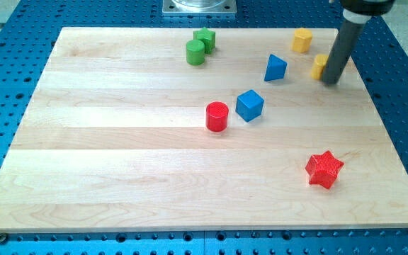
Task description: Move the triangle to the bottom left of the board
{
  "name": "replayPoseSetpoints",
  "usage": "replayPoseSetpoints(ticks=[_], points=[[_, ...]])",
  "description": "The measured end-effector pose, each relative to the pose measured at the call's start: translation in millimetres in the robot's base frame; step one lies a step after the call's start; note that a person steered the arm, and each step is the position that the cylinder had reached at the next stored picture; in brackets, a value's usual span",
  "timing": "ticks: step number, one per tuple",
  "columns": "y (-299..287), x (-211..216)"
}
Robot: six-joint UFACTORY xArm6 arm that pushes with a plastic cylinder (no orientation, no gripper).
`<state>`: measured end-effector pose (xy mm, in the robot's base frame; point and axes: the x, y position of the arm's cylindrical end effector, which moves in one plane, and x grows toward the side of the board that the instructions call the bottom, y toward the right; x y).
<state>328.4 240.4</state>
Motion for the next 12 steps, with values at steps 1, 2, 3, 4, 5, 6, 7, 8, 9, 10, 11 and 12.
replayPoseSetpoints(ticks=[1, 2, 3, 4, 5, 6, 7, 8, 9, 10, 11, 12], points=[[-26.2, -54.0], [-30.9, -24.4], [-53.0, -24.9], [-58.9, -32.1], [-69.2, -16.2], [-69.2, -16.2], [-69.2, -16.2], [-80.9, -11.7], [-122.5, -7.3], [-132.9, -5.5], [-131.2, -5.5], [-131.2, -5.5]])
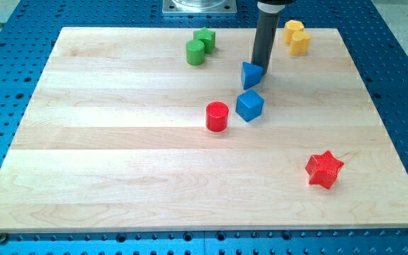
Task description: Move the triangle to the bottom left of the board
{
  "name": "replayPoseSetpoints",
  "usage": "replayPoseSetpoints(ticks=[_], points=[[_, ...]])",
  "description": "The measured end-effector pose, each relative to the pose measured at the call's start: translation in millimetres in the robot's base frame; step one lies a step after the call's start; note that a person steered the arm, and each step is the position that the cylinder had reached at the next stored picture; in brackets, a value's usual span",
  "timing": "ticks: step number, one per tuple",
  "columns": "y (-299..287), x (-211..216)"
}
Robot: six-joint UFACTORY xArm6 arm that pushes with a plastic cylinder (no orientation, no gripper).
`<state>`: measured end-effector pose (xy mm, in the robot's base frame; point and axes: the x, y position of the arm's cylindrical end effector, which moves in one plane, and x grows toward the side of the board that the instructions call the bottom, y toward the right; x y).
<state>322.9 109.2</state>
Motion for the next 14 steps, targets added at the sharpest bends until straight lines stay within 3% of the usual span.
replayPoseSetpoints(ticks=[2, 3, 4, 5, 6, 7, 8, 9, 10, 11, 13, 14], points=[[-4.1, 10.3], [-47.5, 73.4], [-118.8, 91.1], [-250.6, 93.9], [-236.0, 100.3], [-146.3, 64.9], [-176.9, 117.3], [-274.0, 194.8], [-264.8, 192.9], [-218.1, 220.2], [-221.1, 289.3], [-272.5, 274.7]])
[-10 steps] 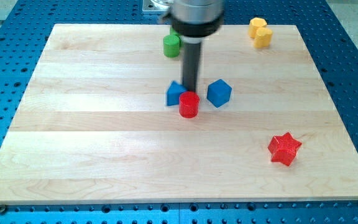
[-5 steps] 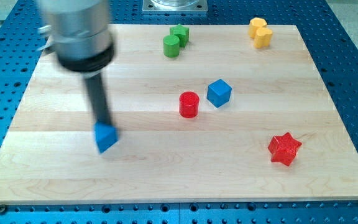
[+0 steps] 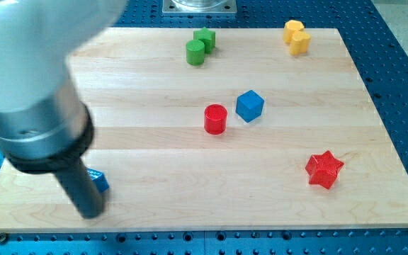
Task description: Move the triangle to the bottom left of the board
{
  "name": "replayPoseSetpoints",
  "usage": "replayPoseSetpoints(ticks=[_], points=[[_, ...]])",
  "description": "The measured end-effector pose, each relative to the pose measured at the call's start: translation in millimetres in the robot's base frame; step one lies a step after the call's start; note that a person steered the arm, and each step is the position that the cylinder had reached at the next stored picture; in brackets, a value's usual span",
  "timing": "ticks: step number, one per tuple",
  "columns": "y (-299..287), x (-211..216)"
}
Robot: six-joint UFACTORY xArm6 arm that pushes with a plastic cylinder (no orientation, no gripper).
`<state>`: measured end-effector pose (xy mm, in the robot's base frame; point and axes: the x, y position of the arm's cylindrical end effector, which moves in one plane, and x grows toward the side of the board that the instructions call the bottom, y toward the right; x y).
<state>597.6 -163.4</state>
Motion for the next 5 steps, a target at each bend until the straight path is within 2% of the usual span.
replayPoseSetpoints(ticks=[1, 2, 3, 4, 5], points=[[40.3, -2.2], [20.8, -36.2], [-54.4, -18.2], [-22.8, -28.7], [47.5, -108.9]])
